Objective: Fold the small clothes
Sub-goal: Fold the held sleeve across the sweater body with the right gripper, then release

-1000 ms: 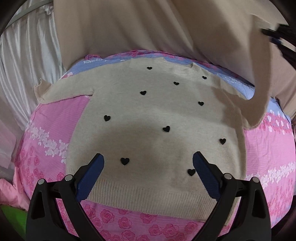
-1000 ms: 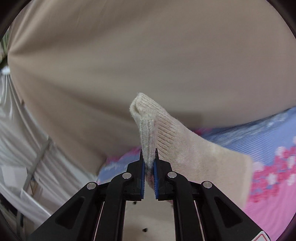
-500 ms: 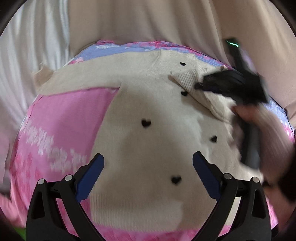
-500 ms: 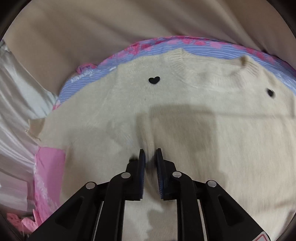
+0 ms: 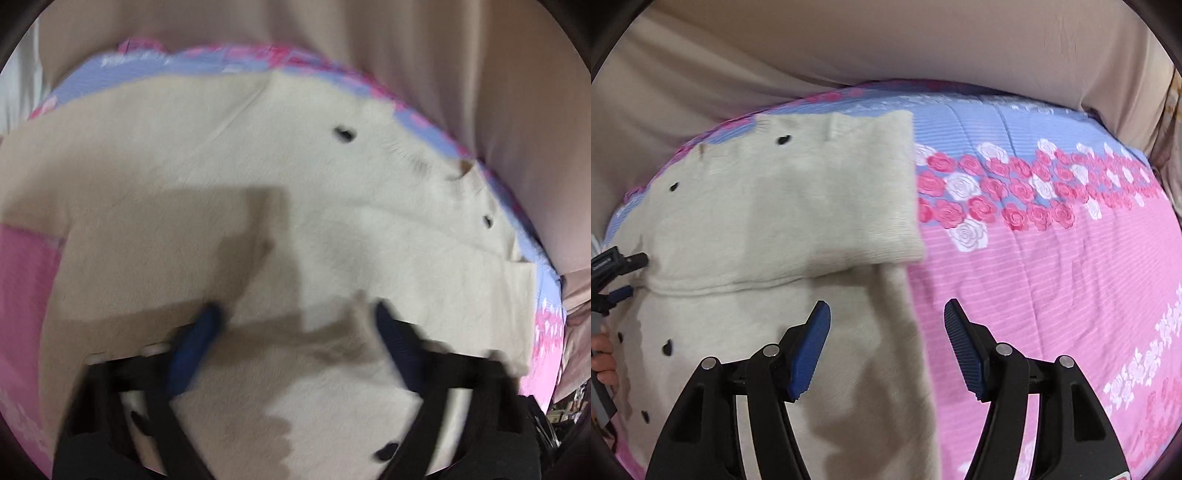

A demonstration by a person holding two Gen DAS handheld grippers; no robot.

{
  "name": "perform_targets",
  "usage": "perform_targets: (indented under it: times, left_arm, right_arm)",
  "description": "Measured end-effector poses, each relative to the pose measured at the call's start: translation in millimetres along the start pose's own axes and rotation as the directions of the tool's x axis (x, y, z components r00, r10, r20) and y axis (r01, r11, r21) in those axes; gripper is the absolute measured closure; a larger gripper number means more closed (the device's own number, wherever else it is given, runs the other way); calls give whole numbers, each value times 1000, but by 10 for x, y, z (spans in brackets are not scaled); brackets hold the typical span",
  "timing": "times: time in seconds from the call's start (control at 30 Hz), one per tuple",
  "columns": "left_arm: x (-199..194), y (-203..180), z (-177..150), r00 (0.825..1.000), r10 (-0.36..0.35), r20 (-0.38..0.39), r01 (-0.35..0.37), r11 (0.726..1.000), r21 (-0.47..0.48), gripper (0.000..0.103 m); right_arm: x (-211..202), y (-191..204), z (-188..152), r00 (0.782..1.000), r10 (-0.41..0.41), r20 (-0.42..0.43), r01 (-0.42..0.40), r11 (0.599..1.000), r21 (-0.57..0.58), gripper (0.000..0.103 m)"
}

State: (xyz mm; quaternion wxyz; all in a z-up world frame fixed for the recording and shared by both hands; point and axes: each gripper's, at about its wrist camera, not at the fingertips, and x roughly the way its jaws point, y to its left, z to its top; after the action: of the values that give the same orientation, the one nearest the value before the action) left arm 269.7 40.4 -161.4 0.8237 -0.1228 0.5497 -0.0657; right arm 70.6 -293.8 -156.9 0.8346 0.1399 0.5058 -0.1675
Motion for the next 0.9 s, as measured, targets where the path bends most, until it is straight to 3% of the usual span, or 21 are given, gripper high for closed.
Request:
perform_targets:
  times: [0.03,0.1,0.13,0.17,0.23,0.33,0.47,0.53,0.6,0.67,0.73,0.8,0.83,0.9]
  left_arm:
    - [6,-48,27,1000,5,-4,-5,1000,11,70]
    - [-63,-111,143,999,14,33,-15,1000,18,91]
    - [-134,-120,204,998,-15,56,14,1000,17,93]
    - [-271,-125,304,992,-76,100,75,997,10,93]
    - [-479,-159,485,979,-107,172,105,994,18,94]
    - [-622,-190,664,972,-79,220,69,996,53,93]
    - [-253,-39,629,987,30,158,-40,997,60,93]
    - [-89,57,567,992,43,116,-47,998,32,93]
    - [-94,106,515,991,40,125,-42,999,16,93]
    - [-152,97,540,988,33,152,-34,999,3,93]
    - [-154,146,533,986,50,158,-49,999,-11,93]
    - [-31,193,545,988,88,126,-88,996,-12,92]
    - [73,219,529,990,111,91,-111,994,-6,92]
    - [144,267,484,989,130,65,-130,991,1,92]
  right_arm:
    - [82,-43,-3,1000,15,-4,-15,1000,11,44]
    - [223,-37,37,998,64,0,-64,997,47,49]
    - [256,-60,57,997,82,5,-82,995,59,51]
    - [284,-71,97,994,106,14,-107,992,68,57]
    - [291,19,142,992,121,27,-123,990,70,58]
    - [274,20,212,987,147,60,-152,985,81,58]
    - [410,14,239,988,154,24,-156,983,96,57]
    - [439,27,236,987,158,16,-159,983,95,58]
    - [382,45,268,982,182,42,-185,978,97,74]
    - [298,50,319,979,188,75,-194,977,93,82]
    - [326,60,345,981,180,75,-186,979,83,83]
    - [533,77,319,988,157,5,-157,986,60,81]
    - [527,64,294,985,170,27,-171,984,43,81]
    - [469,55,320,988,156,-12,-156,987,31,78]
